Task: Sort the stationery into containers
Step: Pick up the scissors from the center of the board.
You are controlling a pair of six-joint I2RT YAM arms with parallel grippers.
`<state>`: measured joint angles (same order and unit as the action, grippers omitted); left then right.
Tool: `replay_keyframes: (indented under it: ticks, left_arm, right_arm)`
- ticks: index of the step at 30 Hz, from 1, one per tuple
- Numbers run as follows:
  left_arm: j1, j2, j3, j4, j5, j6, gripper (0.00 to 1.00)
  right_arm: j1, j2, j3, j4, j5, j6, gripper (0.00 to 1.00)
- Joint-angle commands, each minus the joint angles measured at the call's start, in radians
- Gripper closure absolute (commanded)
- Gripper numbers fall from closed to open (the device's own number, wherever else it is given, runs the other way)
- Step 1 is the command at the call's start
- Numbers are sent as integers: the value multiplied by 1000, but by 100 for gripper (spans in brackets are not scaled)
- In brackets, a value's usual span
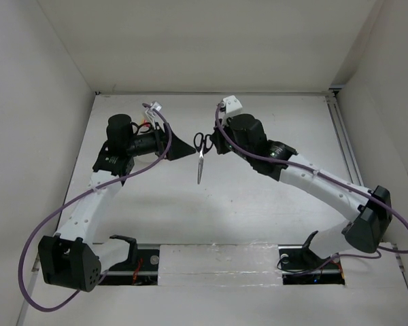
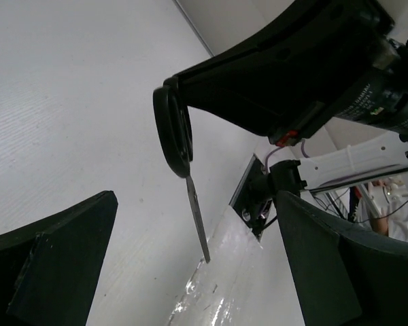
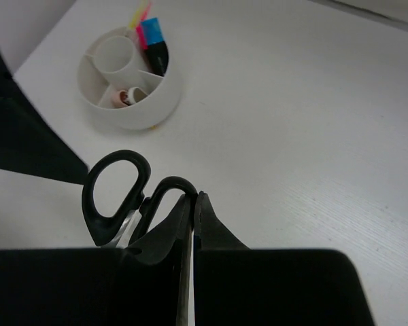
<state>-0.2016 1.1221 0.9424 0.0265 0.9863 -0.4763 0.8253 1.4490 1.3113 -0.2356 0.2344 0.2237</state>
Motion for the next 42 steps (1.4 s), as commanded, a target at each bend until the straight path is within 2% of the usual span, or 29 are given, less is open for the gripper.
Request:
replay_keyframes:
  ticks: [1, 8, 17, 18, 19, 22, 23, 25, 26, 28, 29, 30, 31, 35, 37, 40, 42]
  left_arm:
    - [-1, -13, -5, 107, 94, -33, 0]
    - [-1, -13, -5, 93, 83, -22, 0]
    - [-1, 7, -5, 84, 92, -22, 27]
    - [-1, 7, -5, 84, 92, -22, 31]
    - [-1, 7, -5, 84, 92, -13, 44]
    - [-1, 18, 4, 63, 83, -13, 65]
    - [-1, 18, 15, 62, 83, -1, 82]
    - [-1, 27, 24, 37, 83, 11, 99]
    - [-1, 27, 24, 36, 69, 11, 100]
    - [-1, 27, 33, 13, 26, 21, 100]
    - [-1, 27, 51, -19, -38, 36, 100]
    - [-1, 27, 52, -19, -84, 45, 100]
    - [-1, 27, 77, -37, -136, 54, 100]
    - [-1, 36, 134, -44, -377, 64, 100]
    - [-1, 36, 148, -4, -511, 64, 100]
    - [-1, 57, 202, 64, -632, 77, 100]
    - [-1, 82, 242, 107, -774, 107, 100]
  right_arm:
    - [50, -26, 60, 45, -9, 8, 100]
    - [107, 8, 126, 55, -30, 17, 100]
    - [153, 36, 158, 64, -21, 17, 100]
    - [153, 36, 158, 64, -30, 17, 100]
    - [162, 36, 158, 64, -30, 17, 100]
    - [163, 36, 167, 73, -30, 17, 100]
    - [163, 36, 167, 73, -30, 17, 100]
    - [163, 45, 167, 82, -30, 17, 100]
    - [163, 45, 167, 82, -21, 6, 100]
    - [163, 36, 167, 82, -1, 6, 46]
    - [163, 15, 140, 91, 28, 6, 9]
    - [163, 1, 125, 102, 28, 6, 8]
    - [163, -15, 109, 102, 75, 6, 0]
    - [152, -105, 28, 102, 164, -12, 0]
    - [140, -162, -23, 102, 164, -12, 0]
    - [129, -235, -85, 102, 164, -12, 0]
    - [129, -268, -116, 102, 137, -12, 0]
